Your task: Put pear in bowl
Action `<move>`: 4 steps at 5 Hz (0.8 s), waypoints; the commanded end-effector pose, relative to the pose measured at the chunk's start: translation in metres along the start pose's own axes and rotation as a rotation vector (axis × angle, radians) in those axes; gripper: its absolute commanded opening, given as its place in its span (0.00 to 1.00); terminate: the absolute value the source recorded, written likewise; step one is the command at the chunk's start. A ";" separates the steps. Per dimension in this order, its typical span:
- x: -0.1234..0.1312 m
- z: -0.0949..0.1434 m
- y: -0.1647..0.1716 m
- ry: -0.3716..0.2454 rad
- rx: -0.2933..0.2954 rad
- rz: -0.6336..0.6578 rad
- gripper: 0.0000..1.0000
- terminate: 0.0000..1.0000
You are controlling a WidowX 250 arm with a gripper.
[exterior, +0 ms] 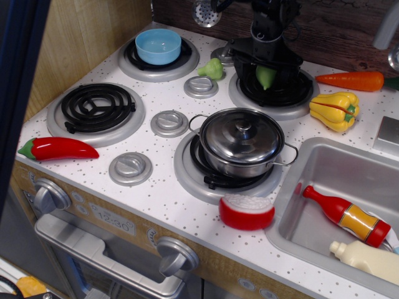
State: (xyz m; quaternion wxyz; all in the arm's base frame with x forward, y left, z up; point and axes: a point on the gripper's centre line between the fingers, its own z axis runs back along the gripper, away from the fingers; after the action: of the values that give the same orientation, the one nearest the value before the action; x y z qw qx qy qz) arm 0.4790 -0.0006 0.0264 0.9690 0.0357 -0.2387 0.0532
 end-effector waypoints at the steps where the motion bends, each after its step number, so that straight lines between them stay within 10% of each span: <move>1: 0.019 0.005 0.004 -0.077 -0.030 -0.001 1.00 0.00; 2: 0.021 0.003 0.001 -0.076 -0.024 0.016 0.00 0.00; 4: 0.019 0.045 0.010 -0.020 0.070 0.039 0.00 0.00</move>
State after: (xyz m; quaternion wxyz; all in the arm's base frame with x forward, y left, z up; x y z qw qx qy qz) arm 0.4534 0.0148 0.0468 0.9721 0.0927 -0.2010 0.0778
